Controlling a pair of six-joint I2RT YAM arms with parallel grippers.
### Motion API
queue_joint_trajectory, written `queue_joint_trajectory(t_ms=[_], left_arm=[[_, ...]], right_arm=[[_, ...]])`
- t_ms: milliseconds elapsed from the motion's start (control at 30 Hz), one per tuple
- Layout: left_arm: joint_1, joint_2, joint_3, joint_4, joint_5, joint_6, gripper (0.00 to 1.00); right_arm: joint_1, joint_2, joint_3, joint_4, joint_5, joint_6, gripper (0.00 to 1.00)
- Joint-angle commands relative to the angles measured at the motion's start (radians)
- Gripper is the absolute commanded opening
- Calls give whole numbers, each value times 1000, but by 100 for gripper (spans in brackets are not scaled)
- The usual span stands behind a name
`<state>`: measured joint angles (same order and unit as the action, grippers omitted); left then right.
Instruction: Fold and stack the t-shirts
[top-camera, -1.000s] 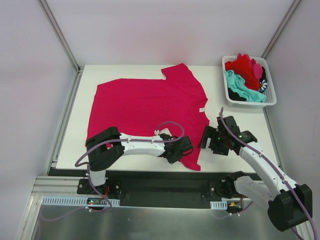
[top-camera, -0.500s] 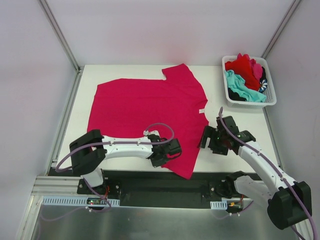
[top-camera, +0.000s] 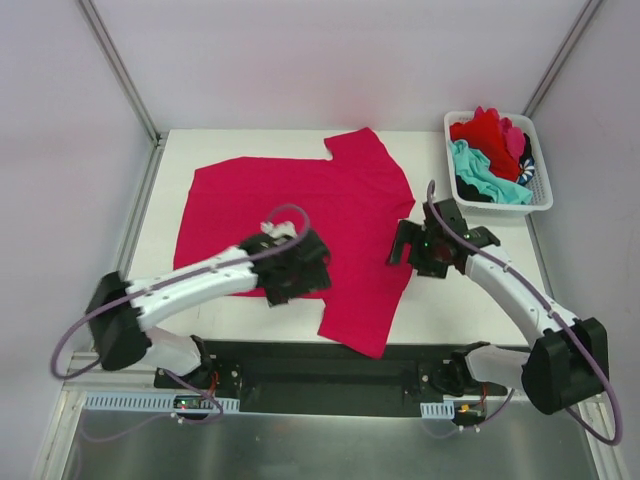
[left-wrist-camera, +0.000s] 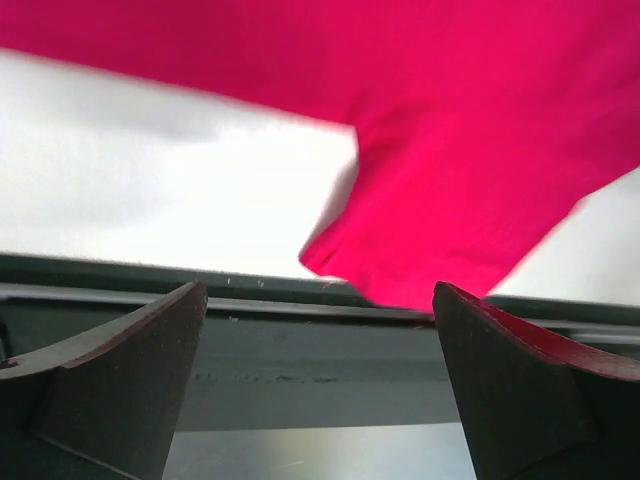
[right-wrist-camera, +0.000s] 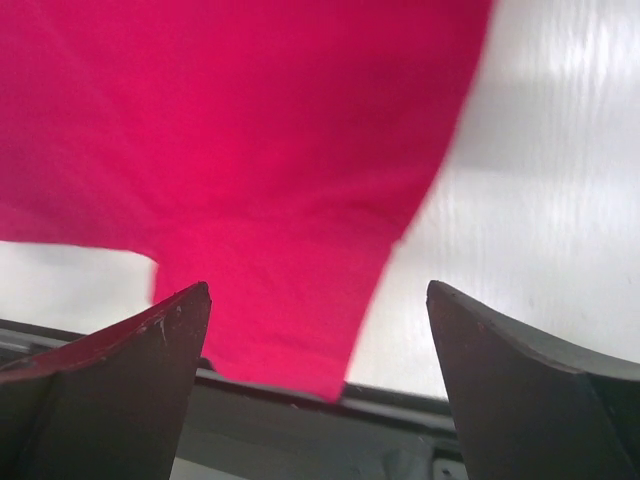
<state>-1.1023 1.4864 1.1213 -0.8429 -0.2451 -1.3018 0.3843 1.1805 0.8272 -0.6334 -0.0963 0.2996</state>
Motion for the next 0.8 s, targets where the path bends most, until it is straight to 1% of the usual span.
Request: queue_joint_trajectory(t_ms=[0,33,67,100,133,167,233,267,300,367,400,500,533,567,600,700,767], left_arm=[[281,-276,-17,-75,-69,180,99],[351,-305,-29,-61,-31,241,99],[527,-346,-41,-21,10,269,99],[615,-362,-76,17,83,350,99],[698,-373,-95,71,154,387,99],[849,-374,-109,129,241,416,99],[974,-353,-109,145,283,490,99],[1028,-322,-104,156,343,518,99],[1136,-308,-100,180,381,542,99],[1235,-285,-107,232,499,601,99],[1318,-281,-115,276,591,608,99],[1372,-285,-126,353,659,619,99],[1372,-279,-127,408,682,621,99],[1374,-261,-124,427,714,622,99],[1372,-247,-111,438,734,627,99],[1374,-219,-100,455,733,625,99],[1372,-207,-91,459,712,630,99]], right_arm=[[7,86,157,106,-54,-7,95],[7,106,185,151,-75,-1,95],[7,126,196,178,-120,21,95],[7,149,200,207,-138,33,96],[7,187,202,274,-155,48,97],[11,209,194,311,-169,70,98],[16,266,190,391,-164,84,100],[18,286,194,408,-166,87,100],[16,301,199,422,-171,91,100],[18,314,204,440,-148,107,100],[16,295,198,443,-128,130,100],[31,194,165,495,-22,105,100],[31,182,168,491,-2,81,100],[31,173,177,483,6,64,97],[34,171,188,472,9,46,97],[38,183,237,439,30,29,97],[44,191,283,439,47,-40,97]])
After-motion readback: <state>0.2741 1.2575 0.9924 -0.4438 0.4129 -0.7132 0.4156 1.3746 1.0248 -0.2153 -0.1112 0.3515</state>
